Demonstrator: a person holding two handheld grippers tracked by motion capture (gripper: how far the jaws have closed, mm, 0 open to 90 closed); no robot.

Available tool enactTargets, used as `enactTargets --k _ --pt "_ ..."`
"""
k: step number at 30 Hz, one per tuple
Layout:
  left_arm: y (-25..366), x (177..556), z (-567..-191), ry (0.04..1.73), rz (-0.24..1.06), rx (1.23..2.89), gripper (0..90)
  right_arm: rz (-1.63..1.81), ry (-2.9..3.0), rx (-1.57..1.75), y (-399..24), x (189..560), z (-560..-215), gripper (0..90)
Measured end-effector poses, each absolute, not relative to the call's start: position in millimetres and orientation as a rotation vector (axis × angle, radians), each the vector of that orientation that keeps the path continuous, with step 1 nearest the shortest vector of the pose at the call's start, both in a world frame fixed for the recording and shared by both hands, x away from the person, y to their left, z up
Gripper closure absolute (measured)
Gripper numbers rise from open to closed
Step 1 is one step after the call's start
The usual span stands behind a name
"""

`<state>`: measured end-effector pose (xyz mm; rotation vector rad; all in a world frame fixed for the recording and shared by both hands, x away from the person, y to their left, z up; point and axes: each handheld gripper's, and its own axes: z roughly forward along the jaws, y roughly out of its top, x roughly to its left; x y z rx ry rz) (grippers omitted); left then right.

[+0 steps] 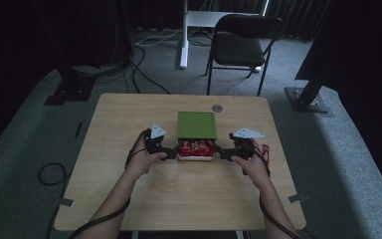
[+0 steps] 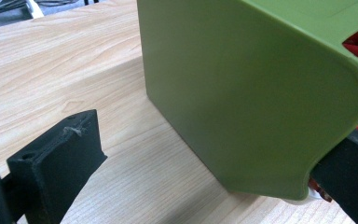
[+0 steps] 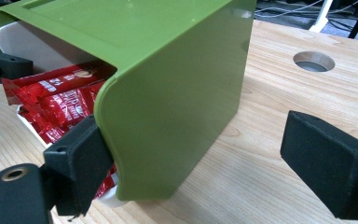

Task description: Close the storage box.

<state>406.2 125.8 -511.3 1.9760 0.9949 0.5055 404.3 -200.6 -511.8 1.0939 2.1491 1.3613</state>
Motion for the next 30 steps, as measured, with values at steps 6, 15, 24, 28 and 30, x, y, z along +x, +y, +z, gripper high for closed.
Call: enactTargets --k 6,15,24,28,30 --pt "125.3 404.6 -509.9 0.997 0.517 1.983 1.4 1.363 2.146 1.098 -200.6 403.8 -511.9 10.8" --pt "125.2 397.3 -498.9 0.968 0.509 1.971 1.4 1.423 2.123 1.106 -203.6 401.3 -503.3 10.7" --pt "129.1 389.5 -493.8 0.952 0.532 1.982 1.4 1.42 2.115 1.089 -206.3 396.9 -497.9 10.8" --pt "133.7 387.0 -495.4 0.962 0.527 1.982 1.4 1.412 2.111 1.093 -209.5 394.8 -497.6 10.8" --pt "135.9 385.6 -496.4 0.969 0.528 1.979 1.4 1.418 2.108 1.1 -211.5 393.7 -497.9 10.7"
